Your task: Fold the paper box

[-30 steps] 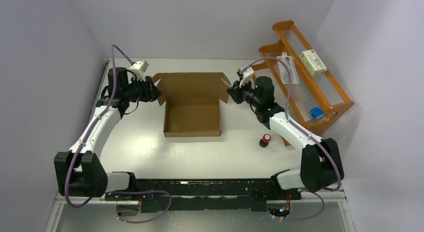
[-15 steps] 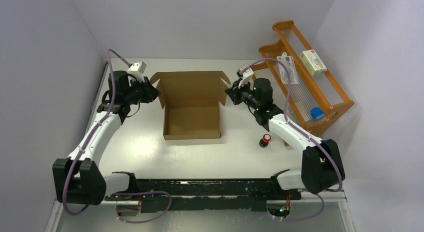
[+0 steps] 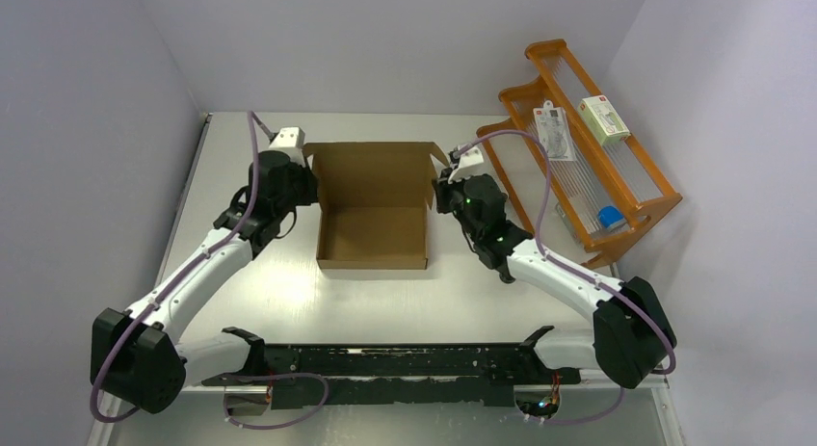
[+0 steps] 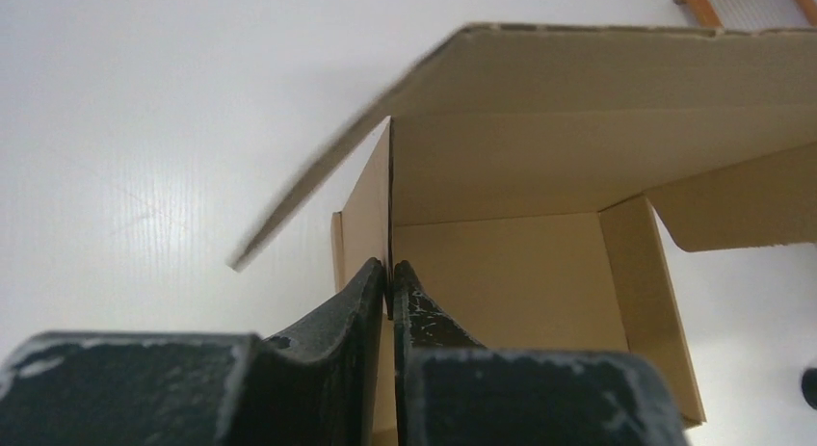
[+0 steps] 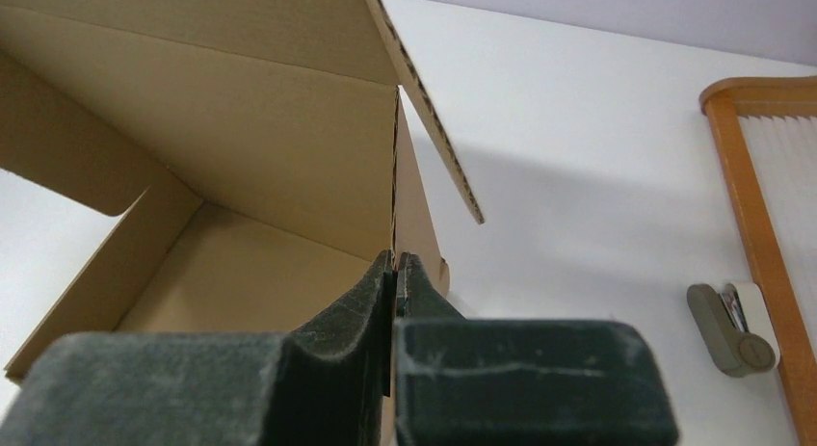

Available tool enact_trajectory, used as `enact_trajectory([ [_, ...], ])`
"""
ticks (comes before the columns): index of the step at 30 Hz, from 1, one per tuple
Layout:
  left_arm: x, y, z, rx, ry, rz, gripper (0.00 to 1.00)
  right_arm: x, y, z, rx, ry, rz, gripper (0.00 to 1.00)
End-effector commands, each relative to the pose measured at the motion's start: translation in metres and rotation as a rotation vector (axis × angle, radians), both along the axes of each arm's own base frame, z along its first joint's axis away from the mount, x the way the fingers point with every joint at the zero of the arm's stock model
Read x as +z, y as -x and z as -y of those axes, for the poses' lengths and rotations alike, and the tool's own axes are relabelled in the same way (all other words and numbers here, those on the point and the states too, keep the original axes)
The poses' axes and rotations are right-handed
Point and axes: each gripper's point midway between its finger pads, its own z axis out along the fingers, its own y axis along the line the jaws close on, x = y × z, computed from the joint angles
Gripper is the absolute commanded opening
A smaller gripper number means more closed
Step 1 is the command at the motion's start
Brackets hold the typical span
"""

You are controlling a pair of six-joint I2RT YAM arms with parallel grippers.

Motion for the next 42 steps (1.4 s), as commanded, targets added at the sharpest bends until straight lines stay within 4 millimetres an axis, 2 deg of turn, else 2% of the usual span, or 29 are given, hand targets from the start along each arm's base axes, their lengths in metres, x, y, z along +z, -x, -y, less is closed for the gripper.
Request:
enact_trajectory([
  [1, 0.016, -0.007, -0.004, 0.118, -0.049, 0.087, 0.13, 0.014, -0.006, -0.003, -0.091, -0.048, 0.035, 0.01],
  [7, 0.024, -0.017, 0.003, 0.149, -0.072, 0.132, 0.12, 0.024, -0.027, -0.002, -0.169, -0.024, 0.057, 0.0],
  [13, 0.023, -0.023, 0.027, 0.144, -0.02, 0.131, 0.08, 0.037, -0.035, -0.009, -0.189, -0.075, 0.061, 0.0],
  [27, 0.005, -0.024, 0.045, 0.16, -0.016, 0.12, 0.06, 0.005, -0.036, -0.004, -0.324, -0.103, -0.011, 0.0],
  [34, 0.001, -0.026, 0.059, 0.14, 0.017, 0.092, 0.06, -0.001, -0.035, -0.013, -0.364, -0.12, -0.035, 0.0],
  [42, -0.017, -0.014, 0.054, 0.138, -0.011, 0.077, 0.06, -0.016, -0.021, -0.005, -0.374, -0.098, -0.024, 0.0],
])
